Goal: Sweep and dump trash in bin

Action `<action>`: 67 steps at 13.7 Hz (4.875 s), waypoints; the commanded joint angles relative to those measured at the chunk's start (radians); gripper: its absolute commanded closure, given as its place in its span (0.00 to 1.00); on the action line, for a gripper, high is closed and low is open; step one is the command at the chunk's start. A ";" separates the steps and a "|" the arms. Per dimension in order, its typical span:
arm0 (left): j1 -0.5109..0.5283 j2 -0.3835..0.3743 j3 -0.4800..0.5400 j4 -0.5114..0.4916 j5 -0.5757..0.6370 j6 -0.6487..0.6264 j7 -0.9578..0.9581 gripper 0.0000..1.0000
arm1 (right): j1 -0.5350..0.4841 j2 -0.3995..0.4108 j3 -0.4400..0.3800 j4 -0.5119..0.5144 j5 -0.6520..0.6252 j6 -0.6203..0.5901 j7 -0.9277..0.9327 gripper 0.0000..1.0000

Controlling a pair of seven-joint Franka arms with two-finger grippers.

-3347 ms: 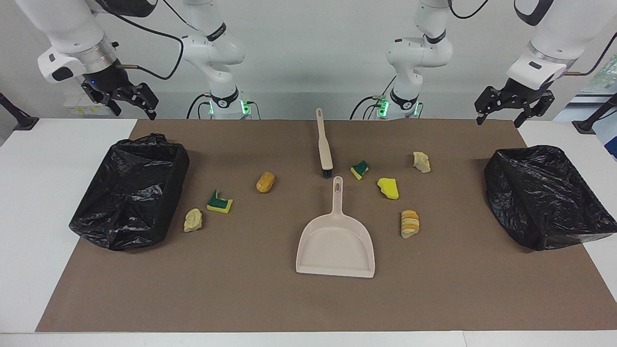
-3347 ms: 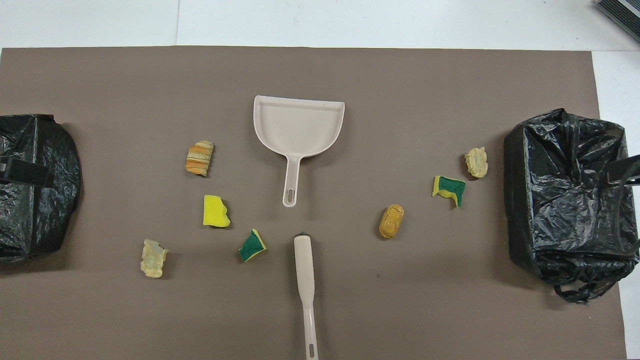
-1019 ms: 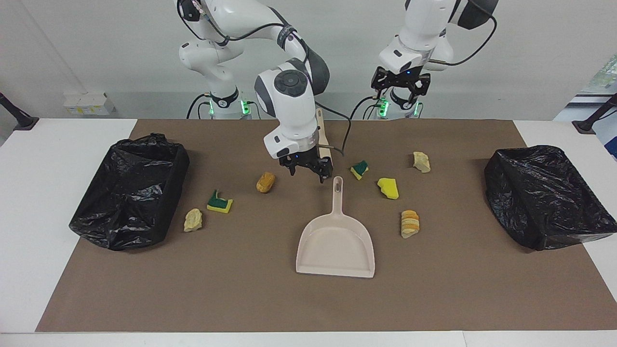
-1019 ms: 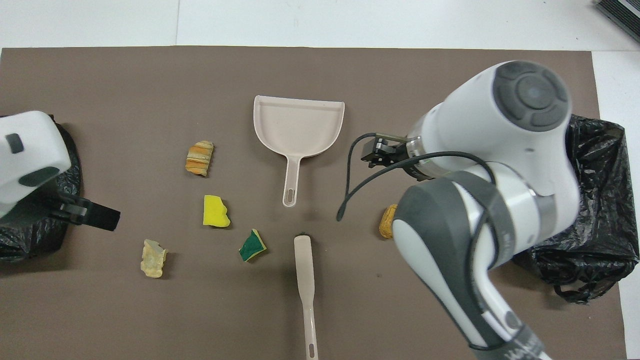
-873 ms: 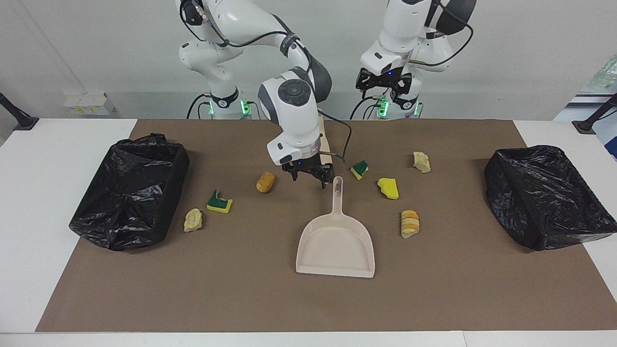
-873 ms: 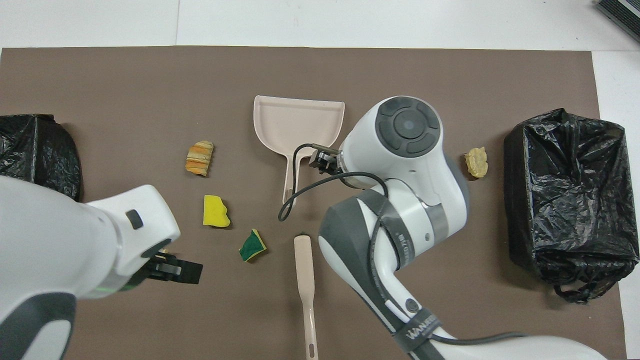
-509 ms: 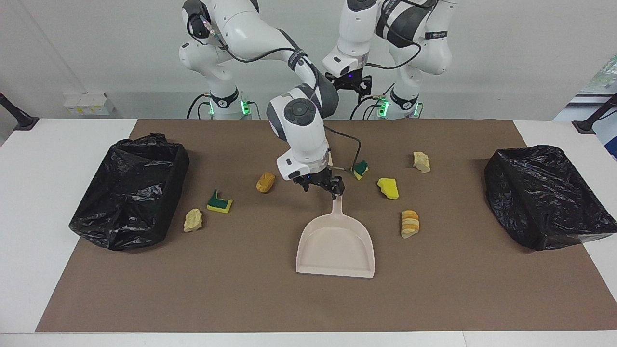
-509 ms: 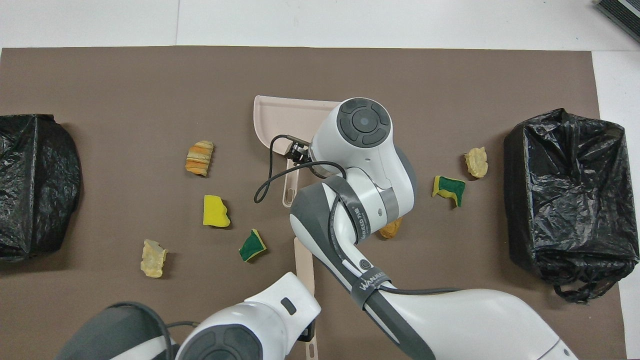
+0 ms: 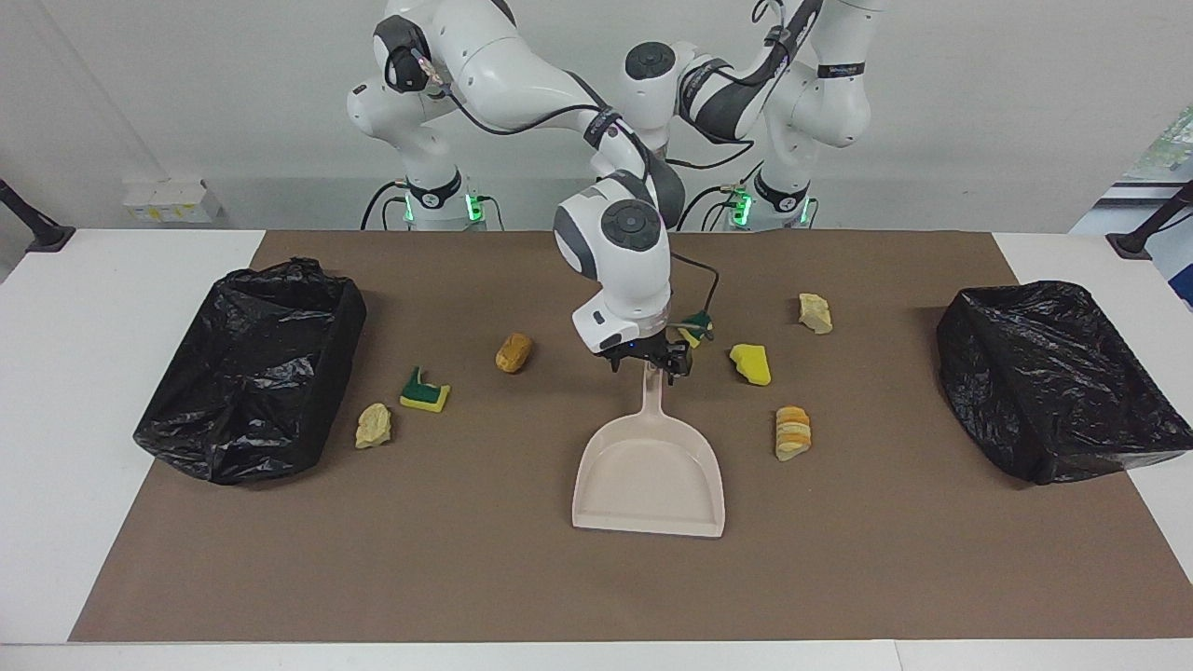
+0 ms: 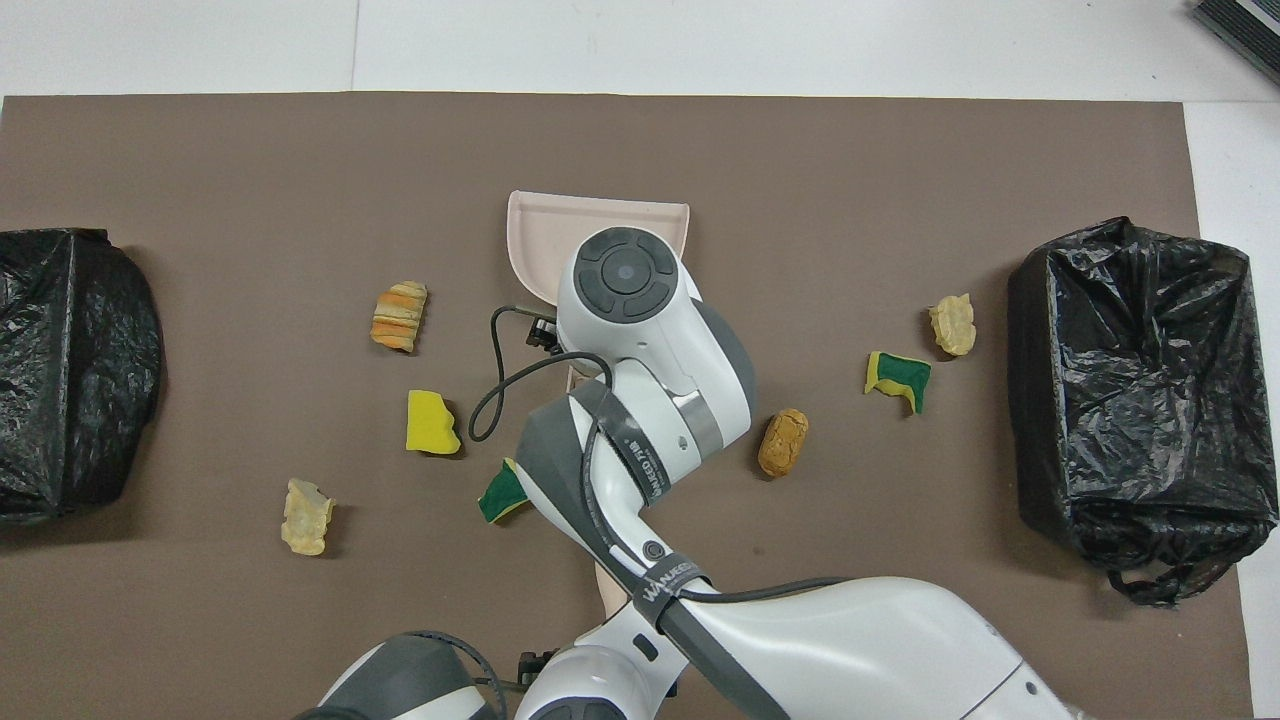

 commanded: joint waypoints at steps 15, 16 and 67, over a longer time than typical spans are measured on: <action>-0.040 0.077 0.018 -0.050 -0.014 0.108 -0.019 0.71 | -0.006 0.021 -0.002 0.040 -0.041 -0.035 -0.192 1.00; -0.040 0.077 0.018 -0.050 -0.014 0.108 -0.016 0.77 | -0.009 0.015 -0.010 0.039 -0.041 -0.022 -0.196 1.00; 0.688 0.079 0.027 0.056 0.099 -0.342 1.156 1.00 | 0.014 -0.449 -0.002 -0.587 -0.199 -0.101 -1.647 1.00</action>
